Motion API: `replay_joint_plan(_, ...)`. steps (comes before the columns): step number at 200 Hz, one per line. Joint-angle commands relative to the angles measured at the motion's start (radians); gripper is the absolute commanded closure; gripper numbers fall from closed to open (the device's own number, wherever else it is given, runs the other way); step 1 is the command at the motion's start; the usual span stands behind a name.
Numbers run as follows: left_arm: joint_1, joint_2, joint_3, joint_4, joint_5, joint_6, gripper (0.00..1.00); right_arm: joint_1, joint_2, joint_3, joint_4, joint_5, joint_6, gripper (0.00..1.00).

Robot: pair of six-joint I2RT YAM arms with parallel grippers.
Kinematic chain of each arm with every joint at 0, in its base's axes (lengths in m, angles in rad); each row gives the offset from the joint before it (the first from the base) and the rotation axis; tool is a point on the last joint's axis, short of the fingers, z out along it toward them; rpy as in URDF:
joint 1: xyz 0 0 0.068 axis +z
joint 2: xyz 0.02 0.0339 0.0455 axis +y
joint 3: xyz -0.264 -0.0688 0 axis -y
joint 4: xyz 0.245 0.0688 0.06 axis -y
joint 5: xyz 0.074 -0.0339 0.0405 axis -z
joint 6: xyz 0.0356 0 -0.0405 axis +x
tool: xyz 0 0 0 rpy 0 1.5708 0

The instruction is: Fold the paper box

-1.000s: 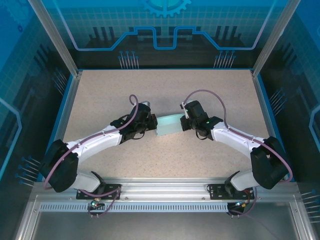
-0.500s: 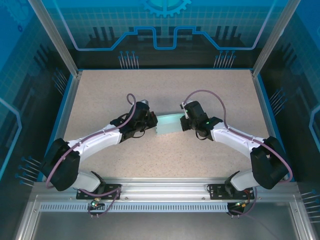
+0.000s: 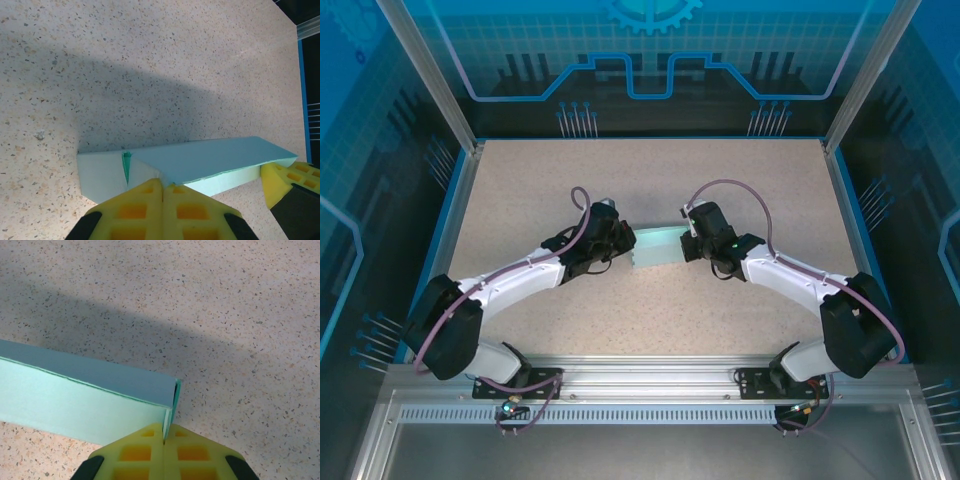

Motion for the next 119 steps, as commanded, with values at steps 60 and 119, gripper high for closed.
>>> replay_joint_plan(60, -0.007, 0.01, -0.007, 0.061, 0.103, 0.008, 0.95, 0.061, 0.048, -0.019, -0.019, -0.138, 0.002, 0.98)
replay_joint_plan(119, -0.009, -0.019, -0.026, -0.059, 0.002, 0.172, 0.95, 0.062, 0.046, -0.02, -0.021, -0.136, 0.003, 0.98)
